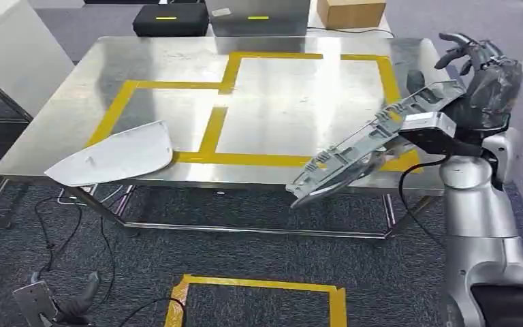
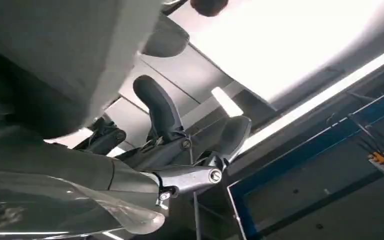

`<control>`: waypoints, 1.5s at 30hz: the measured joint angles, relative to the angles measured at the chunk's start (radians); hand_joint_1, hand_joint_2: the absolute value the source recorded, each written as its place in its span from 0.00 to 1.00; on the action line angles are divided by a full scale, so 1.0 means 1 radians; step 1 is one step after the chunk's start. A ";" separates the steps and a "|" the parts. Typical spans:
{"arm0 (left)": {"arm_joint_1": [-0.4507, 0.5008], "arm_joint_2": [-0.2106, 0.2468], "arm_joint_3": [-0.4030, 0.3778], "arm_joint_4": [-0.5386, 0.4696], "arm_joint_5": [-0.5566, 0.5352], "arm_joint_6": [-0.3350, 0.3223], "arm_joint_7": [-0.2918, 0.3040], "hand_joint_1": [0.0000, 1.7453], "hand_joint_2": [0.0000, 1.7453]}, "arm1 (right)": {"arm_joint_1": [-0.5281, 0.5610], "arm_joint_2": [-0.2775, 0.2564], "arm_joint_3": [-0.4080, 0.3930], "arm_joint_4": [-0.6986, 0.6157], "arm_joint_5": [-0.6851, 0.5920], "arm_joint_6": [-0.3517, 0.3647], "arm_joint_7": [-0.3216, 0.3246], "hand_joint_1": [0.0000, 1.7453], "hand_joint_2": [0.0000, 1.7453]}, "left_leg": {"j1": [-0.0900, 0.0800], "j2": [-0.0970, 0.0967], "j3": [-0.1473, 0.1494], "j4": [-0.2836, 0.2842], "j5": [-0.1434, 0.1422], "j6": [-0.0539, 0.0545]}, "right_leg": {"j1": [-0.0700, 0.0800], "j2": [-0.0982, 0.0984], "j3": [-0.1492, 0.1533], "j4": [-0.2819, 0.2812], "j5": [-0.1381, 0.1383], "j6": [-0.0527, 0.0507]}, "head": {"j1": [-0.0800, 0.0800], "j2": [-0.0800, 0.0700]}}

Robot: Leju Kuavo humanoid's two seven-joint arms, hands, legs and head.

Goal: Take the parts from the cabinet and place them on the table.

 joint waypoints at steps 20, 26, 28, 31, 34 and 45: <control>-0.025 -0.014 -0.042 0.032 -0.004 -0.011 0.000 0.00 1.00 | -0.265 0.066 0.091 0.296 0.006 0.101 0.072 1.00 1.00 | 0.001 -0.005 0.135 -0.302 0.135 0.037 | -0.002 -0.003 -0.073 0.037 0.054 0.046 | 0.003 0.000; -0.038 -0.016 -0.059 0.051 -0.006 -0.013 0.000 0.00 1.00 | -0.350 0.117 0.123 0.458 0.039 0.128 0.095 1.00 1.00 | -0.004 -0.004 0.118 -0.284 0.125 0.010 | -0.001 0.000 -0.043 0.004 0.030 0.011 | 0.003 0.000; -0.050 -0.017 -0.068 0.059 -0.010 -0.013 0.000 0.00 1.00 | -0.384 0.143 0.137 0.520 0.047 0.130 0.097 1.00 1.00 | 0.000 0.000 0.071 -0.182 0.074 -0.004 | -0.002 0.002 -0.041 0.004 0.028 0.000 | -0.006 0.000; -0.052 -0.019 -0.074 0.070 -0.010 -0.012 0.000 0.00 1.00 | -0.406 0.162 0.153 0.584 0.049 0.133 0.100 1.00 1.00 | 0.005 0.002 -0.027 0.008 0.017 -0.011 | 0.002 0.003 -0.034 0.004 0.023 -0.005 | -0.007 0.000; -0.053 -0.019 -0.081 0.077 -0.009 -0.012 0.000 0.00 1.00 | -0.420 0.180 0.158 0.626 0.052 0.133 0.097 1.00 1.00 | 0.002 0.001 0.026 -0.136 0.137 0.006 | 0.006 0.004 -0.018 0.004 0.013 -0.005 | -0.006 0.000; -0.080 -0.039 -0.132 0.129 -0.008 0.003 0.000 0.00 1.00 | -0.578 0.336 0.221 0.947 0.150 0.088 0.214 1.00 1.00 | -0.002 0.002 0.122 -0.326 0.167 0.045 | 0.014 0.012 -0.130 0.233 -0.118 0.013 | -0.001 0.000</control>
